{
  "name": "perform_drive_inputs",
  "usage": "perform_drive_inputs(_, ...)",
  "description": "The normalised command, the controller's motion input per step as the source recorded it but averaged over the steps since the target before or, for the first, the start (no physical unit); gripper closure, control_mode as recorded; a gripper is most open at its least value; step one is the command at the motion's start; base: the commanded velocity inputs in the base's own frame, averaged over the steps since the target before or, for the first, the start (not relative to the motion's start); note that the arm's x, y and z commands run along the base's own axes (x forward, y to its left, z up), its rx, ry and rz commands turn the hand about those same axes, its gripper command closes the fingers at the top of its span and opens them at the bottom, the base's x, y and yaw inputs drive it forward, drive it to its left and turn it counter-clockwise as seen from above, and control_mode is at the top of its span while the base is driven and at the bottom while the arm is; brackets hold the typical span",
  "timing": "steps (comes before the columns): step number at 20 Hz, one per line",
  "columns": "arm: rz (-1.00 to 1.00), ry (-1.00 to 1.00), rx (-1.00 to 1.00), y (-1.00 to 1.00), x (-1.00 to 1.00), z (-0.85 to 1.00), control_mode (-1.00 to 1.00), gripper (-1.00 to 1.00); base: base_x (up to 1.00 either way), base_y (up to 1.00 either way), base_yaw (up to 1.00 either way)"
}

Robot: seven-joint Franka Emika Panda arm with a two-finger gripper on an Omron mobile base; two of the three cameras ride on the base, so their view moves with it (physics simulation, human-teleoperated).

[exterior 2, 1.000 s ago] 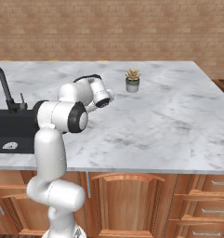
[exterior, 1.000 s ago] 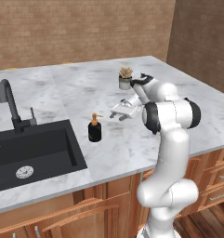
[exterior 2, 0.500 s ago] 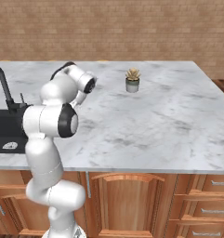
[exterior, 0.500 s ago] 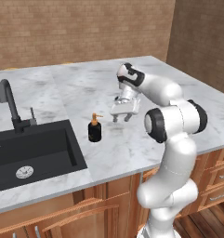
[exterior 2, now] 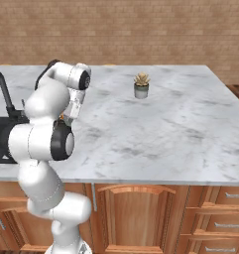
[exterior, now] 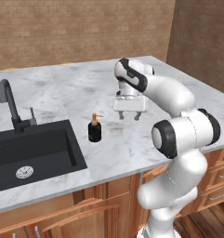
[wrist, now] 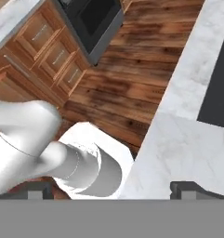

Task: Locate and retrieve the spray and soap dispenser from the cabinet. Place them next to the sink.

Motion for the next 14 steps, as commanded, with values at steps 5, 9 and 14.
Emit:
perform_drive_inputs(5, 0.25, -0.46, 0.06, -0.12, -0.18, 0.03, -1.00, -1.00, 0.00, 0.00, 0.00)
perform_drive_inputs(9, 0.28, -0.33, 0.06, -0.08, -0.25, 0.12, -1.00, -1.00, 0.00, 0.00, 0.00)
perform_drive_inputs(14, 0.43, -0.07, -0.06, -0.03, -0.19, 0.06, -1.00, -1.00, 0.00, 0.00, 0.00)
